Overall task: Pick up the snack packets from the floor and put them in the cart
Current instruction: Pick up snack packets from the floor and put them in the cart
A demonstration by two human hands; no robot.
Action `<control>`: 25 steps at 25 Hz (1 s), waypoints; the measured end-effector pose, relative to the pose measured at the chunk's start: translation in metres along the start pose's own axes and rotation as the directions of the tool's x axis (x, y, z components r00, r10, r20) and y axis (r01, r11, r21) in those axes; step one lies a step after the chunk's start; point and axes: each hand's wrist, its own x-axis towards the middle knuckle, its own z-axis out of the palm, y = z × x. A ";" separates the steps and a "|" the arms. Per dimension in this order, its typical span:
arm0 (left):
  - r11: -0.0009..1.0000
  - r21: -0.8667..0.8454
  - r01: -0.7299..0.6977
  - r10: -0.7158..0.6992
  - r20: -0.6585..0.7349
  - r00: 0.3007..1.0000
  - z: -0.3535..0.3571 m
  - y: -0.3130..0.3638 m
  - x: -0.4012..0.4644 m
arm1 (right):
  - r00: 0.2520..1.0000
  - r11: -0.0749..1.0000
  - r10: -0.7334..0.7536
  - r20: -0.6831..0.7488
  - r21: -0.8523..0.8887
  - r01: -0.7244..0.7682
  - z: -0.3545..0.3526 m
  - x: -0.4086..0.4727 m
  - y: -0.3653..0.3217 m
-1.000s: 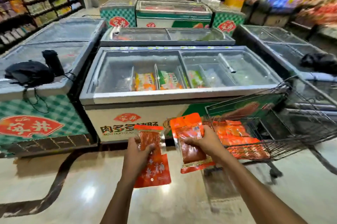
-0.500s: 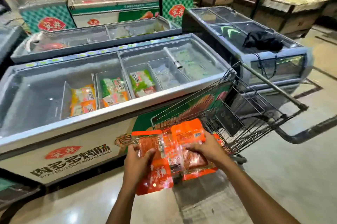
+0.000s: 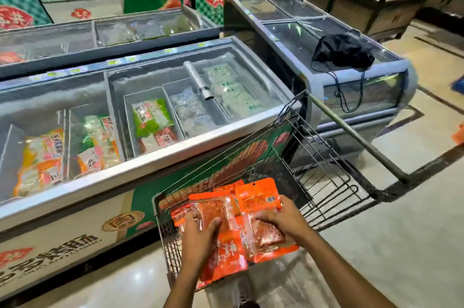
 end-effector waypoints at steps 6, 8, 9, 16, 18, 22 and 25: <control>0.998 0.020 0.066 -0.067 0.052 0.996 0.087 -0.013 0.118 | 0.994 0.994 0.105 0.026 -0.001 -0.105 -0.050 0.132 0.037; 0.991 0.016 0.135 -0.135 0.044 0.990 0.112 -0.027 0.159 | 0.986 0.985 0.165 -0.002 0.056 -0.165 -0.064 0.178 0.066; 0.986 0.019 0.167 -0.167 0.021 0.986 0.127 -0.037 0.179 | 0.982 0.978 0.190 -0.003 0.092 -0.189 -0.068 0.201 0.084; 0.965 0.027 0.260 -0.256 -0.102 0.961 0.216 -0.134 0.299 | 0.967 0.966 0.252 0.042 -0.077 -0.249 -0.051 0.349 0.179; 0.966 0.032 0.255 -0.248 -0.146 0.958 0.238 -0.186 0.333 | 0.974 0.969 0.214 0.075 -0.146 -0.201 -0.036 0.383 0.212; 0.959 0.058 0.279 -0.260 -0.218 0.940 0.255 -0.211 0.369 | 0.981 0.963 0.189 0.052 -0.204 -0.175 -0.009 0.428 0.268; 0.951 0.088 0.297 -0.266 -0.261 0.928 0.265 -0.222 0.380 | 0.980 0.937 0.194 0.049 -0.306 -0.171 0.004 0.441 0.281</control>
